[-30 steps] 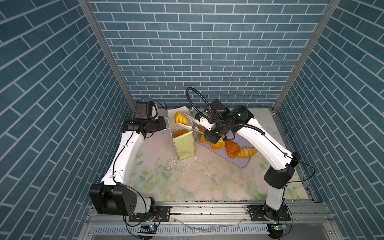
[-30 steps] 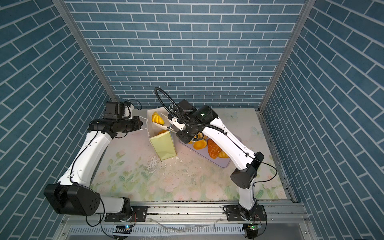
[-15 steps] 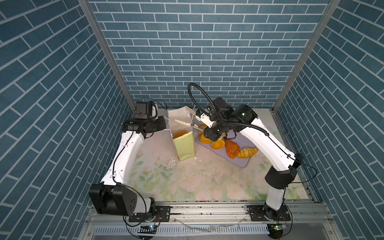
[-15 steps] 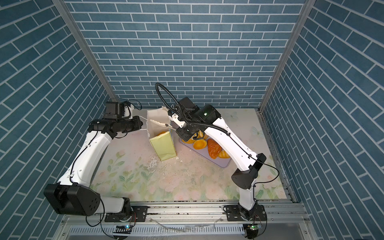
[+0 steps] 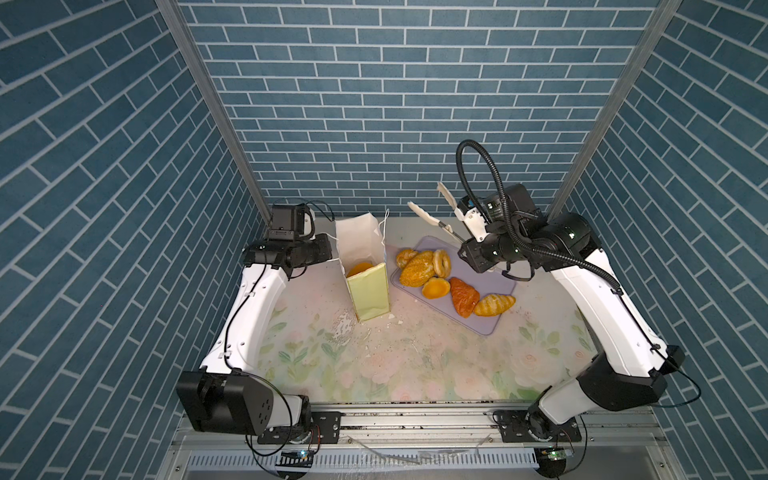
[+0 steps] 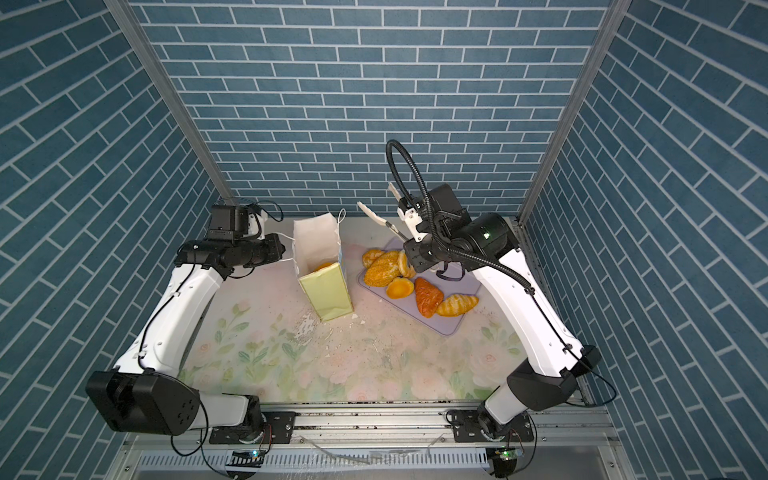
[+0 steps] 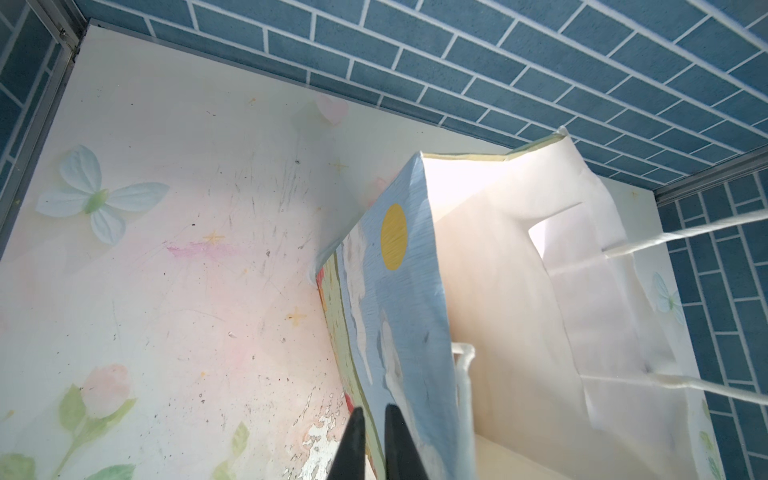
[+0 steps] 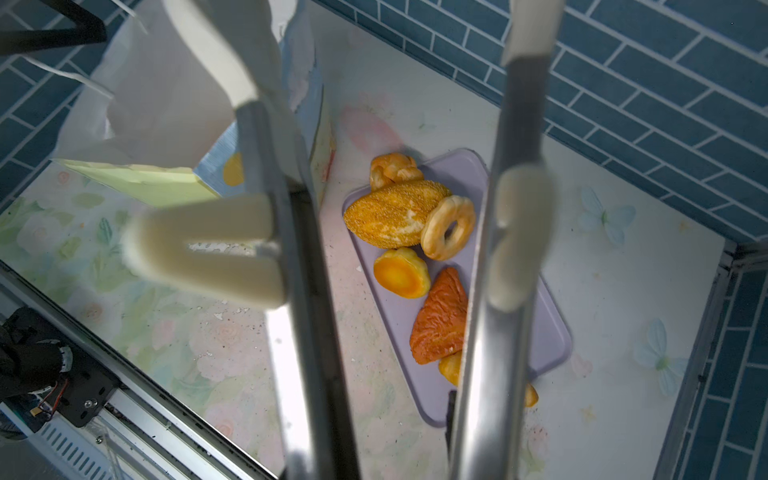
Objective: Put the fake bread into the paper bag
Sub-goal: 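Withdraw the right gripper with the tongs back over the tray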
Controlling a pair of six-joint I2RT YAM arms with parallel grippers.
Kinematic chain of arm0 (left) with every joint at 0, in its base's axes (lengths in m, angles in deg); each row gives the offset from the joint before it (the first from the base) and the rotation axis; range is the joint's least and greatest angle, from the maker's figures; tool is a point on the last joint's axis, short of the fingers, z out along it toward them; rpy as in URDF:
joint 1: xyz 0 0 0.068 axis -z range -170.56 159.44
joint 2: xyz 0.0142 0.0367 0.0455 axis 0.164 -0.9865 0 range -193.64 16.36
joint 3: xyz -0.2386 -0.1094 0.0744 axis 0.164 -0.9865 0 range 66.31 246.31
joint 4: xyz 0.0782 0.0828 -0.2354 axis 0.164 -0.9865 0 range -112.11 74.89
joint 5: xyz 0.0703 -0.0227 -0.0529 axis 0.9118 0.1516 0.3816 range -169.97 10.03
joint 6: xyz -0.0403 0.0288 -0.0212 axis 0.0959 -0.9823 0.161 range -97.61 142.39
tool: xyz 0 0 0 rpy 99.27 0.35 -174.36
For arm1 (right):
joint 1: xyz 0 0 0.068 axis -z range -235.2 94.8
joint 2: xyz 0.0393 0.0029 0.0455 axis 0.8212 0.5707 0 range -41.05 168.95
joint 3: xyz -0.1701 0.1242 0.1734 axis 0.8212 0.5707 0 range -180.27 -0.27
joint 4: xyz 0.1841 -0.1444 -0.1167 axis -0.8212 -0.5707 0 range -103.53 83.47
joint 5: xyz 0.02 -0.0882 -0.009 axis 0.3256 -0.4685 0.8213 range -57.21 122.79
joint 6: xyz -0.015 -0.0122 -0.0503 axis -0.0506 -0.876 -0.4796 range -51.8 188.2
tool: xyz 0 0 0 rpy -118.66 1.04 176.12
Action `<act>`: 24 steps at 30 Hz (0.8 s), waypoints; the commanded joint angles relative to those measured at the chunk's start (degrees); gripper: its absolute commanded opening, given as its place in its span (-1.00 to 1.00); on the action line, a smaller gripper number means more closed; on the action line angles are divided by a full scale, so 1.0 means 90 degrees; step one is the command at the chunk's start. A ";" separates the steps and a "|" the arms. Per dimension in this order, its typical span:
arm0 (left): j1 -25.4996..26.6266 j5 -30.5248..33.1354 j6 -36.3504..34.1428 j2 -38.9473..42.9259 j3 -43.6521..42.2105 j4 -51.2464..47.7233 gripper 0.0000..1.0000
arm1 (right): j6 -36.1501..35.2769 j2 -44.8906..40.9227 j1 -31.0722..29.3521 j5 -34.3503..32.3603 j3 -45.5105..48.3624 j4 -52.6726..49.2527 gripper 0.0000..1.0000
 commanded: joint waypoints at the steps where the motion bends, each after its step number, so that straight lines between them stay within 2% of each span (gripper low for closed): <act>1: -0.0037 -0.0013 -0.0076 0.0136 -0.0082 -0.0055 -0.74 | 0.0525 -0.0347 0.0275 0.0084 0.0614 0.0271 -0.20; 4: -0.0038 -0.0021 -0.0057 0.0147 -0.0084 -0.0055 -0.74 | 0.0634 -0.0558 0.0692 0.0147 0.1367 0.0375 -0.20; 9: -0.0038 -0.0034 -0.0066 0.0179 -0.0021 -0.0116 -0.75 | 0.0841 -0.0532 0.1245 0.0763 0.2340 0.0692 -0.19; 15: -0.0038 -0.0024 -0.0101 0.0179 -0.0052 -0.0188 -0.75 | 0.0764 -0.0014 0.1321 0.0909 0.2699 0.0752 -0.19; 24: -0.0038 -0.0008 -0.0083 0.0144 -0.0058 -0.0197 -0.76 | 0.0661 0.0735 0.1347 0.0980 0.2655 0.0791 -0.18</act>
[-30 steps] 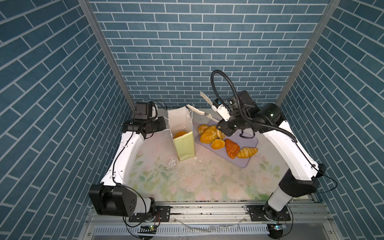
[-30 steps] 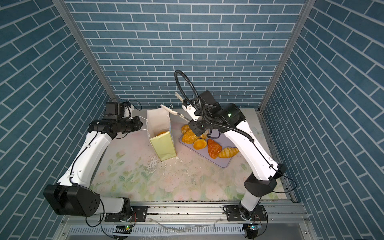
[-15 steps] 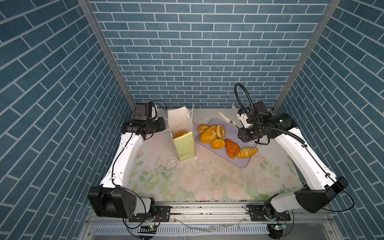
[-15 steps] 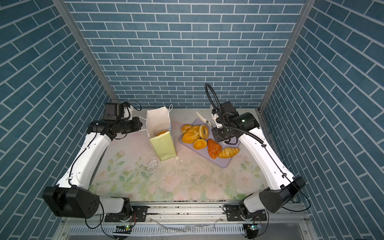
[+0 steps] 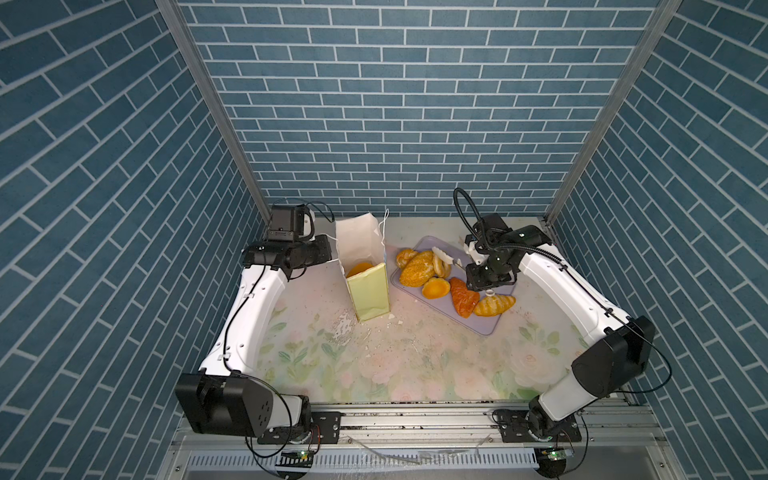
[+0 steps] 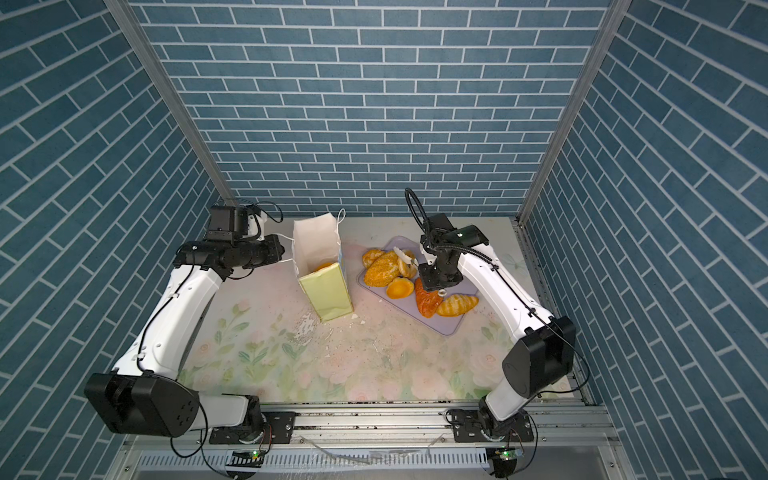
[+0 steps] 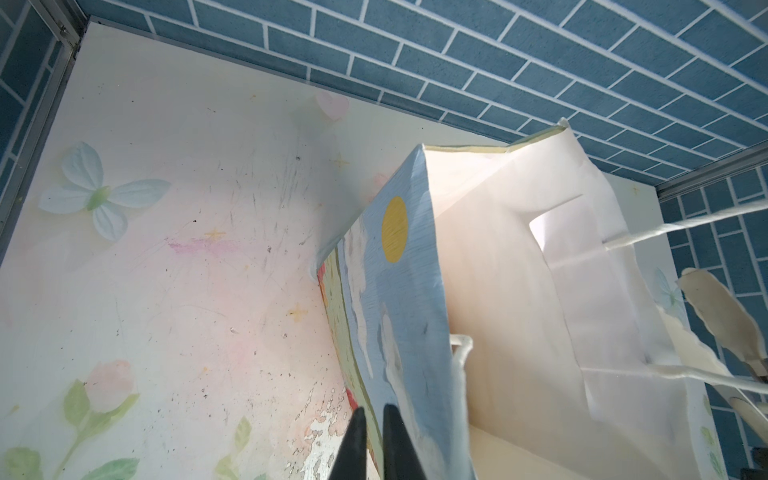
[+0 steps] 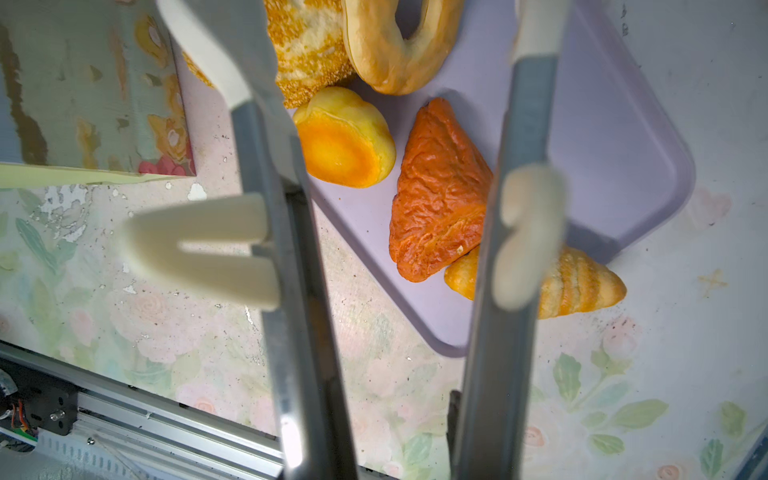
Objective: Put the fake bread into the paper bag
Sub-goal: 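Withdraw the right gripper with the tongs back over the tray, then lower the tongs onto another yellow bun and lift it with the right gripper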
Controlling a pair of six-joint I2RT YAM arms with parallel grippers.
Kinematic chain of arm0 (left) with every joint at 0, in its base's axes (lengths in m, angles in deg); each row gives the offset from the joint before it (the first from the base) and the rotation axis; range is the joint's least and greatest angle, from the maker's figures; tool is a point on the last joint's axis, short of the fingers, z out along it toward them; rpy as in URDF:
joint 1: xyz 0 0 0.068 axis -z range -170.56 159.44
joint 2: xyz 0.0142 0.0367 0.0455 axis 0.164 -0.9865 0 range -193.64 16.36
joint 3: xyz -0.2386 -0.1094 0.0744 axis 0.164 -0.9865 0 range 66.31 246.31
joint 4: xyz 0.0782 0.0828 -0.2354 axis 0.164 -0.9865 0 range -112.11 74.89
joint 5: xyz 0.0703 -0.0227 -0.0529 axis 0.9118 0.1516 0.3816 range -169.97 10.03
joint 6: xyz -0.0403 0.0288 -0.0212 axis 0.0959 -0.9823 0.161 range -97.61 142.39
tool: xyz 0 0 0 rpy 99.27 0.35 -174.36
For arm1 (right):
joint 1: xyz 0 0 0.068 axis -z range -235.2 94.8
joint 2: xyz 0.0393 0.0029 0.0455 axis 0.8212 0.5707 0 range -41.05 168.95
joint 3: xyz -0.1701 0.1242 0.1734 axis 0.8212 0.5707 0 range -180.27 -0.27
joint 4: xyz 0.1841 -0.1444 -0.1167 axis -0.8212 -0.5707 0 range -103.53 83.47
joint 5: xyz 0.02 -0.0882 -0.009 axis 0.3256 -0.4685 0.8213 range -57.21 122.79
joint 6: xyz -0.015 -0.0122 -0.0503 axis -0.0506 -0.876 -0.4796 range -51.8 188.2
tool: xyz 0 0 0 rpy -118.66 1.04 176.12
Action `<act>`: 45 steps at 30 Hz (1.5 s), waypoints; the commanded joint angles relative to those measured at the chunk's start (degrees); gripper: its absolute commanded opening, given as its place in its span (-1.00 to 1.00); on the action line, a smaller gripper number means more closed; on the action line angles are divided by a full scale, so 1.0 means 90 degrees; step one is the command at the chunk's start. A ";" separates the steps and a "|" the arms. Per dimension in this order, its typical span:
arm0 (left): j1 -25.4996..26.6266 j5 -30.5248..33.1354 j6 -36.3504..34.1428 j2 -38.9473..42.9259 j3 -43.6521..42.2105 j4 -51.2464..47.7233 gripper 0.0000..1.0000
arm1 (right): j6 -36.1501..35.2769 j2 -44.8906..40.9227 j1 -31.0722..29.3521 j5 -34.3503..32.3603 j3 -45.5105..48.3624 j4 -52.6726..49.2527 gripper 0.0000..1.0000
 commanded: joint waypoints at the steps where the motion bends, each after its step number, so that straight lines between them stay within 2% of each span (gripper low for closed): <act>1: -0.0038 -0.0004 -0.0062 0.0111 -0.0046 -0.0107 -0.75 | 0.0041 0.0212 0.0018 0.0094 -0.0156 0.0106 -0.18; 7: -0.0038 -0.0004 -0.0038 0.0100 -0.0047 -0.0103 -0.76 | 0.0164 0.0747 0.0018 0.0234 -0.0324 0.0110 -0.19; 15: -0.0038 0.0002 -0.0032 0.0079 -0.0094 -0.0091 -0.77 | 0.0214 0.0966 0.0066 0.0470 0.0008 0.0499 -0.26; 37: -0.0038 0.0056 0.0013 0.0028 -0.0020 -0.0160 -0.80 | 0.0082 0.1166 0.0316 0.0908 0.0509 0.0862 -0.21; 45: -0.0037 0.0078 0.0045 0.0096 -0.0025 -0.0208 -0.82 | -0.0071 0.1061 0.0615 0.1490 0.0779 0.0865 -0.30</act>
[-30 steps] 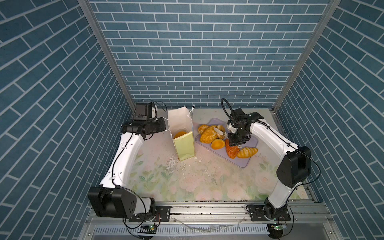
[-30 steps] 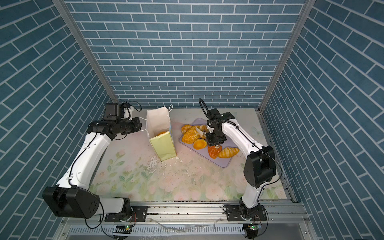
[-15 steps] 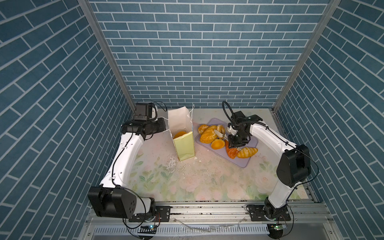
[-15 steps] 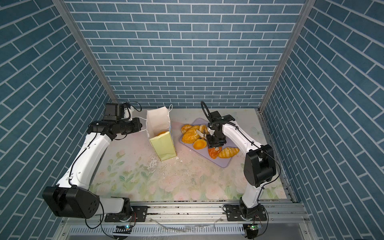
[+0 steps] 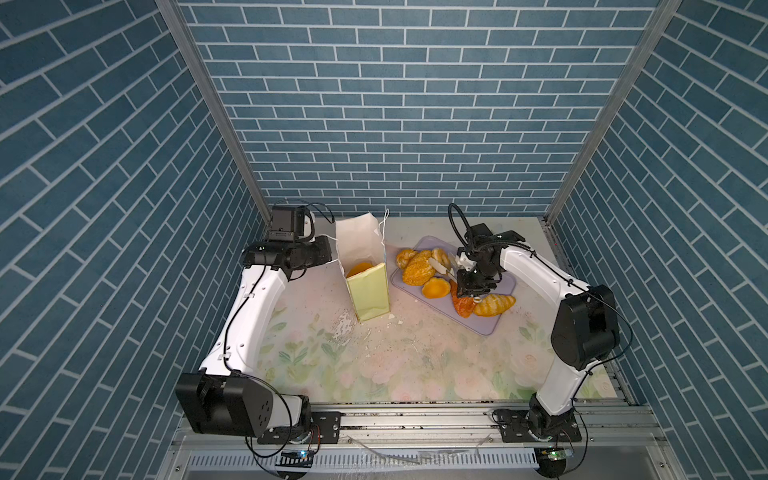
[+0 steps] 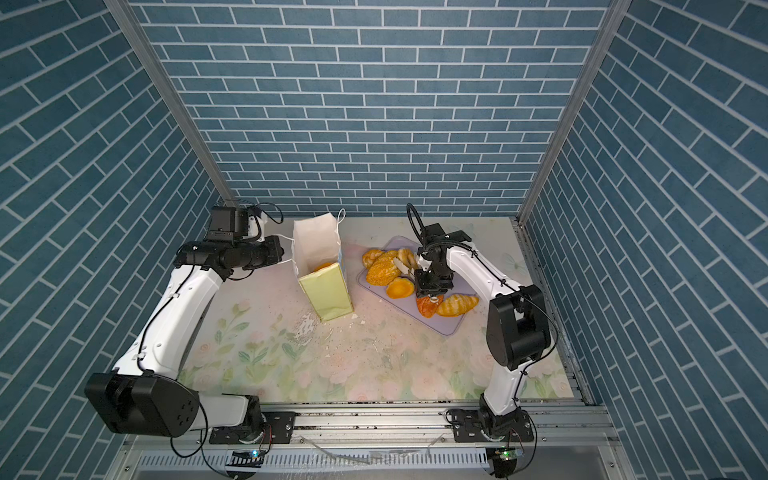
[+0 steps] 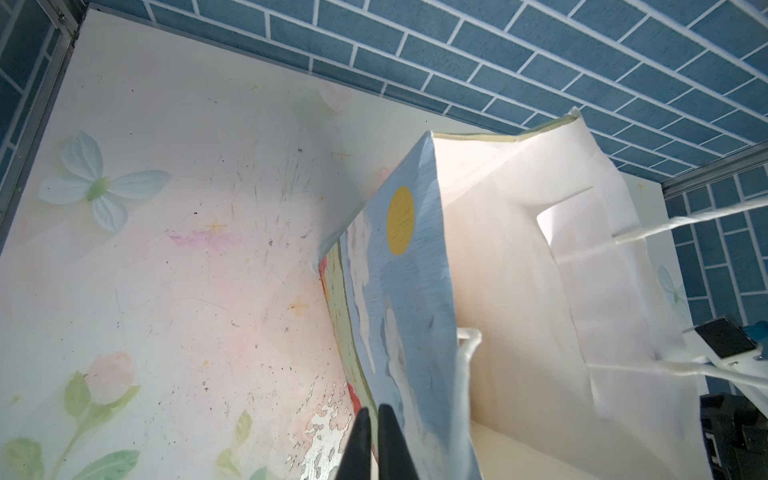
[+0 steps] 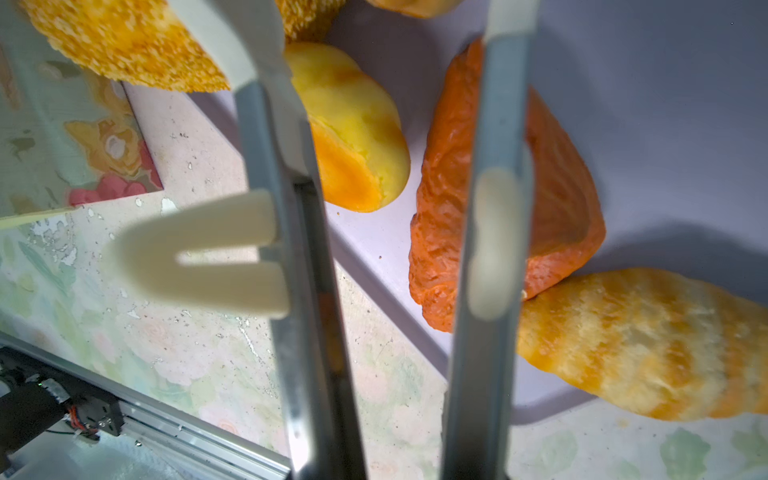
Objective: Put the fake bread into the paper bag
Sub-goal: 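Lower the tongs onto another yellow bun and lift it with the right gripper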
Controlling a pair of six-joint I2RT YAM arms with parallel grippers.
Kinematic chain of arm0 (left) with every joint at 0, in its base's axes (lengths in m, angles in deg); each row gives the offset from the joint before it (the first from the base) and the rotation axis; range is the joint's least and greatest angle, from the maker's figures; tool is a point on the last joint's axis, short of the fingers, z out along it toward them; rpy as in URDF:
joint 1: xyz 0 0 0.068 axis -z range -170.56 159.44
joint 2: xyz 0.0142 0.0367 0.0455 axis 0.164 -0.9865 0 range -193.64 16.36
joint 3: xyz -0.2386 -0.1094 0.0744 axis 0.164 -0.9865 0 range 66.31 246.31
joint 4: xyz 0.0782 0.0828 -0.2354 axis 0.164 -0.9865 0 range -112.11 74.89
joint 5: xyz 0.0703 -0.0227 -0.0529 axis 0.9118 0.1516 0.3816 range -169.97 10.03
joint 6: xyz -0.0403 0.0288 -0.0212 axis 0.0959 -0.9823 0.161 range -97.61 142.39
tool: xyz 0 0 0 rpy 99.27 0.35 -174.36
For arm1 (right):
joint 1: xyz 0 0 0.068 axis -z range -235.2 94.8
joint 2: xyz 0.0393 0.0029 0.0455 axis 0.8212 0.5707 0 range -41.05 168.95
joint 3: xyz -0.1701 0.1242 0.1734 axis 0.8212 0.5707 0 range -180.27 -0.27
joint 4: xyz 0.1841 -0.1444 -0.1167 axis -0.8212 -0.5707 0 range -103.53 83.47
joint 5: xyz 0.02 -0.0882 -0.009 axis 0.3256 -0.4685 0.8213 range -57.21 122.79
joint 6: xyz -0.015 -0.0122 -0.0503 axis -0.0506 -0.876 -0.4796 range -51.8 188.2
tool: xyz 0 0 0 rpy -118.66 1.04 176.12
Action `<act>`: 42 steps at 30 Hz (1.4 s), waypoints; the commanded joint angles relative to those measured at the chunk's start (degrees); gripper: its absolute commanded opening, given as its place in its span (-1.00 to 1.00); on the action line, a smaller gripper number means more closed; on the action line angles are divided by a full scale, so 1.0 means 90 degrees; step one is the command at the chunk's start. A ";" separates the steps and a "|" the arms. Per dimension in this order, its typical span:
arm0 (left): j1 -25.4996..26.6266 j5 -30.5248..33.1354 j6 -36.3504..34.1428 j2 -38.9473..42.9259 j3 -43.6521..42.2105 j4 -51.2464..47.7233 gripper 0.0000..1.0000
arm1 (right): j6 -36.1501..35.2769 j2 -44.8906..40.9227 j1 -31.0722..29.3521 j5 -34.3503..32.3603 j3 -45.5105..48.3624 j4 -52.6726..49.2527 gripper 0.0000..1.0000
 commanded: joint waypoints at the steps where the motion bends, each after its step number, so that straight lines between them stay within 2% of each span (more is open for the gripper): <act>1: -0.0034 0.0067 0.0021 0.0094 -0.0005 -0.0146 -0.82 | -0.0207 -0.0107 0.0186 0.0421 0.0183 -0.0026 -0.32; 10: -0.0028 0.0077 0.0056 0.0128 0.0018 -0.0145 -0.84 | -0.0523 -0.0259 0.0526 0.0631 0.0323 -0.0261 -0.50; 23: -0.0028 0.0077 0.0088 0.0140 0.0058 -0.0116 -0.85 | -0.0739 -0.0774 0.0543 0.0501 0.0016 -0.0309 -0.74; 36: -0.0018 0.0052 0.0080 0.0124 0.0108 -0.0116 -0.85 | -0.0397 -0.1664 0.0420 0.0609 0.0195 -0.0547 -0.79; 42: -0.0018 0.0013 0.0107 0.0133 0.0071 -0.0060 -0.85 | -0.0205 -0.2165 0.0240 0.0528 -0.0352 -0.0725 -0.79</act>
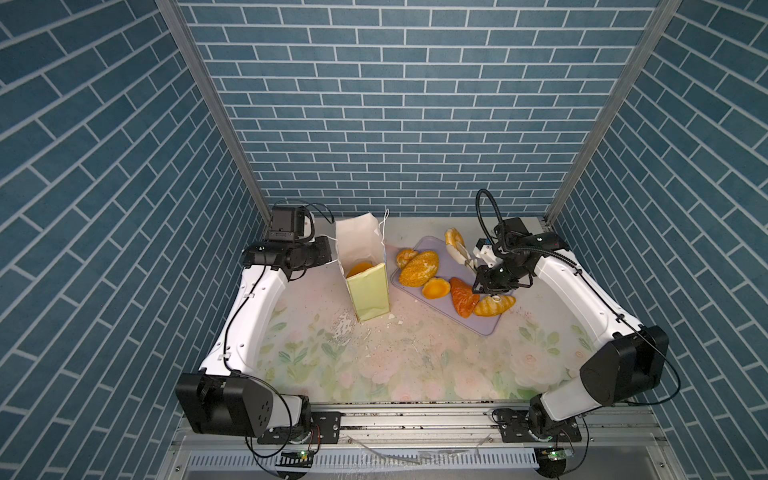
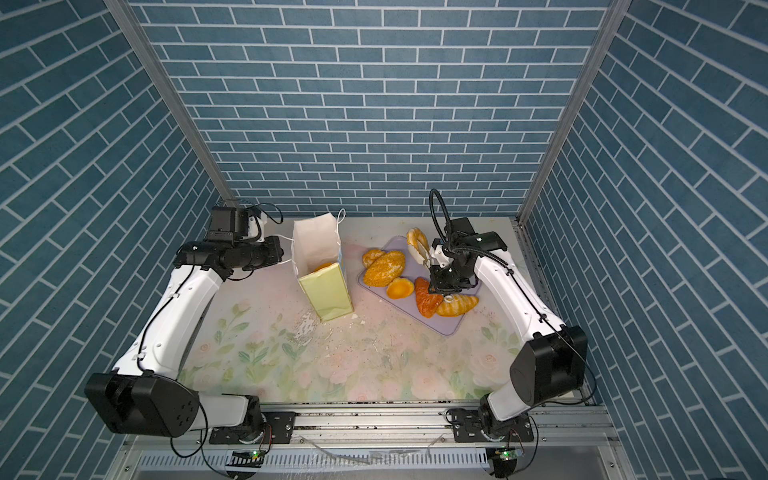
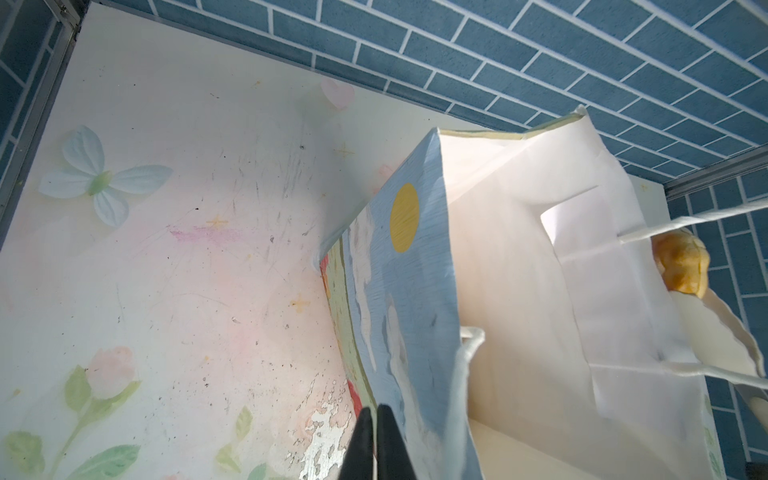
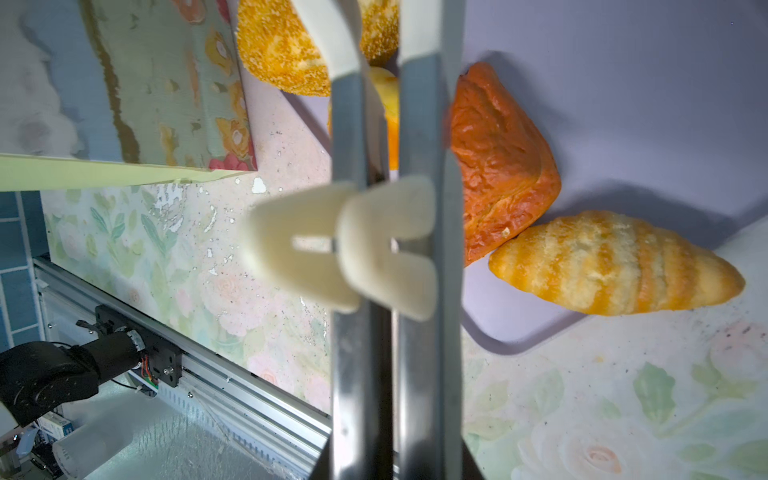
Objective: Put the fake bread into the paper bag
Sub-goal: 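Lower the tongs onto another yellow bun and lift it with the right gripper, then carry the yellow bun in the tongs over the bag opening, right gripper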
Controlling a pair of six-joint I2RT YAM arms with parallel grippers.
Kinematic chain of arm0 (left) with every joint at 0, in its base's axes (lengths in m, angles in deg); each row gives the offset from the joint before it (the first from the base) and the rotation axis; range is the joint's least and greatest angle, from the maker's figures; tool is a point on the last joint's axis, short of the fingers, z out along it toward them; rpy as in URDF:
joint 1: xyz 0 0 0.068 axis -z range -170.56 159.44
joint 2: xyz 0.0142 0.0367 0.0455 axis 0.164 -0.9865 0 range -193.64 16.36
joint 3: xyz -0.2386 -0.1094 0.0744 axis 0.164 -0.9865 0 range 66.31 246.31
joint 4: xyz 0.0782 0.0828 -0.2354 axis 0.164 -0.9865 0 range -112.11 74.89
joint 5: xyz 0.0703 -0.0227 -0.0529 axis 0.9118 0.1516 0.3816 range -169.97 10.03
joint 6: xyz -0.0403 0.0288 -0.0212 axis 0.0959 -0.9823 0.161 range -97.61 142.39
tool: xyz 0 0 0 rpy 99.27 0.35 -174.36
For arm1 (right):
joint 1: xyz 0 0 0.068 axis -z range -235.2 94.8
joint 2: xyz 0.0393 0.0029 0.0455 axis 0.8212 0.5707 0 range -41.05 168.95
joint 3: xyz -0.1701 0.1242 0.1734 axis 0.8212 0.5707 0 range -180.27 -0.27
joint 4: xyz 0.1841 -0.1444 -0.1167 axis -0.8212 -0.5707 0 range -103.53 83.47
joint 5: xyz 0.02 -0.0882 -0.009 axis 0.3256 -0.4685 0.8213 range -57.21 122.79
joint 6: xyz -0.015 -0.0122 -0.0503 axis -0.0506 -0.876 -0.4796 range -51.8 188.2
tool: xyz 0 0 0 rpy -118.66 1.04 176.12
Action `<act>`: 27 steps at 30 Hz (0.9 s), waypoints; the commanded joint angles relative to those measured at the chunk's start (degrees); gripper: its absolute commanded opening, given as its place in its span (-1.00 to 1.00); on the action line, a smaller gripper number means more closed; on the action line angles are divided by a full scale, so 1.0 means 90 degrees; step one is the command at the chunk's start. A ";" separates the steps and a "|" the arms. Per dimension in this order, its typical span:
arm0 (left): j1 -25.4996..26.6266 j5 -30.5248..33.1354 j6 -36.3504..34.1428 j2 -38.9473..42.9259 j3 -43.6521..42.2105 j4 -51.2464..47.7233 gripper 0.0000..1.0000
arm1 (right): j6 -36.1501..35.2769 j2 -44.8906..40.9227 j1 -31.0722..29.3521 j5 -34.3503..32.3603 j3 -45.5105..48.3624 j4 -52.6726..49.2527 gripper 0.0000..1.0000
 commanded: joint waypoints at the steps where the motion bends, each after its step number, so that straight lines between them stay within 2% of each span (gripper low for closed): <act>1: -0.0018 -0.0004 0.0038 0.0138 0.0060 -0.0012 -0.85 | 0.0159 -0.0391 -0.0150 0.0002 -0.0607 -0.0141 -0.79; 12: -0.0014 -0.0014 0.0075 0.0156 -0.0059 0.0089 -0.85 | 0.0017 -0.0262 -0.1240 -0.0674 -0.2607 -0.0712 -0.79; 19: -0.0013 -0.0023 0.0087 0.0176 -0.0109 0.0136 -0.85 | -0.0393 0.0355 -0.1960 -0.0882 -0.3927 -0.0809 -0.79; 27: -0.0013 -0.0033 0.0064 0.0163 -0.0108 0.0130 -0.85 | -0.0809 0.1483 -0.2829 -0.0750 -0.5649 -0.1063 -0.79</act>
